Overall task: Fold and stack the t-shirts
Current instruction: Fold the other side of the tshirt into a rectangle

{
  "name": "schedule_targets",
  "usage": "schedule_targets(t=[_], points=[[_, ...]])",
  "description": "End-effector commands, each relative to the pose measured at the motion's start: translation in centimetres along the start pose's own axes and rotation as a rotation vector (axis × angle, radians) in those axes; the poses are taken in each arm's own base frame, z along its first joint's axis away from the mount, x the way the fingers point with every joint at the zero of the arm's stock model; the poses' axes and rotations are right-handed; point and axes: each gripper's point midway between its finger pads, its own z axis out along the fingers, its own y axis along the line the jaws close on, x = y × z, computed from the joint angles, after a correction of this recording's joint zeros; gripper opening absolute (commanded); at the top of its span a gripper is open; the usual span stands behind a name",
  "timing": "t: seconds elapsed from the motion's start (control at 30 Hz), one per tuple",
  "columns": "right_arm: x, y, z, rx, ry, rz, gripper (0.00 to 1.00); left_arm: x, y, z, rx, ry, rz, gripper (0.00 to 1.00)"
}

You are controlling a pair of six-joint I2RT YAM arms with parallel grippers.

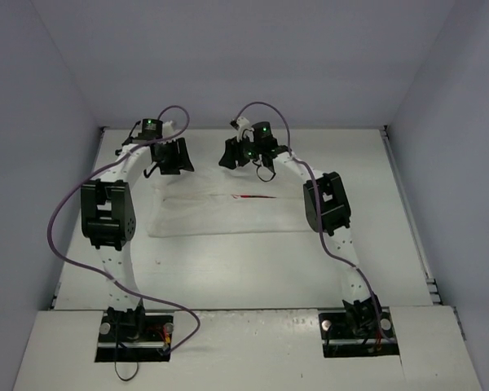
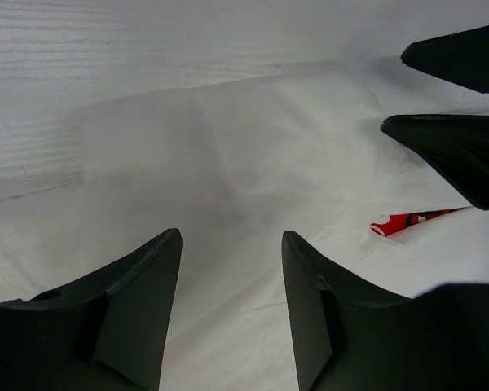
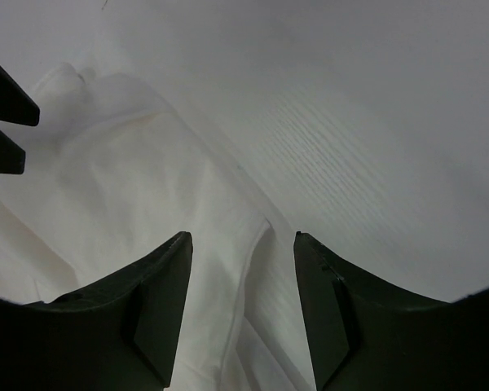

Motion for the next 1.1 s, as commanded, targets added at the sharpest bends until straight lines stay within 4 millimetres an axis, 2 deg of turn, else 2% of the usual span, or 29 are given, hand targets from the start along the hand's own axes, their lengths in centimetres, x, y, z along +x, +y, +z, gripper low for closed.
schedule_targets(t=[0.0,0.07,0.2,0.33,0.37,0.43,0.57,0.7,0.73,0.77,0.8,0.87,0.97,1.07], points=[[-3.4,1.5,0.6,-0.034,-0.082,-0.033,0.50,-1.9,-2.0,-1.7,0.044,-0.062,0.056,0.45],[-2.7,1.3,1.1,-0.038,-0.071,-0.012,0.49,-1.7,-2.1,-1.3,0.047,-0.053,0.058,0.40],[-2.6,1.4,1.3,-0.038,-0.071,-0.018,0.47,-1.2,-2.7,-0.6,0.058,-0.036,0.068,0.32],[-2.9,1.6,1.1,-0.050,-0.075,-0.027,0.31,-1.3,-3.2,-0.5,0.066,-0.037,0.090,0.18],[-2.9,1.6,1.0,-0.051,-0.074,-0.028,0.21,-1.2,-3.2,-0.5,0.068,-0.036,0.094,0.14],[-3.1,2.0,0.9,-0.059,-0.076,-0.040,0.11,-1.1,-3.5,-0.4,0.082,-0.031,0.097,0.02],[-4.6,3.2,0.0,-0.070,-0.094,-0.104,0.06,-1.2,-4.1,-1.0,0.096,-0.040,0.129,0.00],[-6.3,4.9,-1.5,-0.084,-0.114,-0.176,0.06,-2.0,-5.0,-3.5,0.088,-0.094,0.173,0.00],[-7.6,5.7,-2.4,-0.088,-0.132,-0.211,0.06,-2.1,-4.9,-4.7,0.070,-0.118,0.181,0.00],[-7.2,6.2,-2.8,-0.099,-0.122,-0.220,0.06,-1.9,-5.1,-5.8,0.063,-0.134,0.185,0.00],[-8.2,7.1,-3.7,-0.101,-0.136,-0.241,0.06,-1.6,-5.0,-6.4,0.045,-0.139,0.182,0.00],[-7.3,8.0,-4.2,-0.115,-0.116,-0.261,0.04,-1.1,-4.9,-7.7,0.022,-0.160,0.167,0.00],[-6.9,10.4,-5.7,-0.138,-0.104,-0.308,0.04,1.1,-3.9,-9.1,-0.031,-0.164,0.137,0.00],[-4.1,11.9,-6.5,-0.163,-0.050,-0.318,0.05,2.7,-3.1,-11.1,-0.081,-0.192,0.113,0.00]])
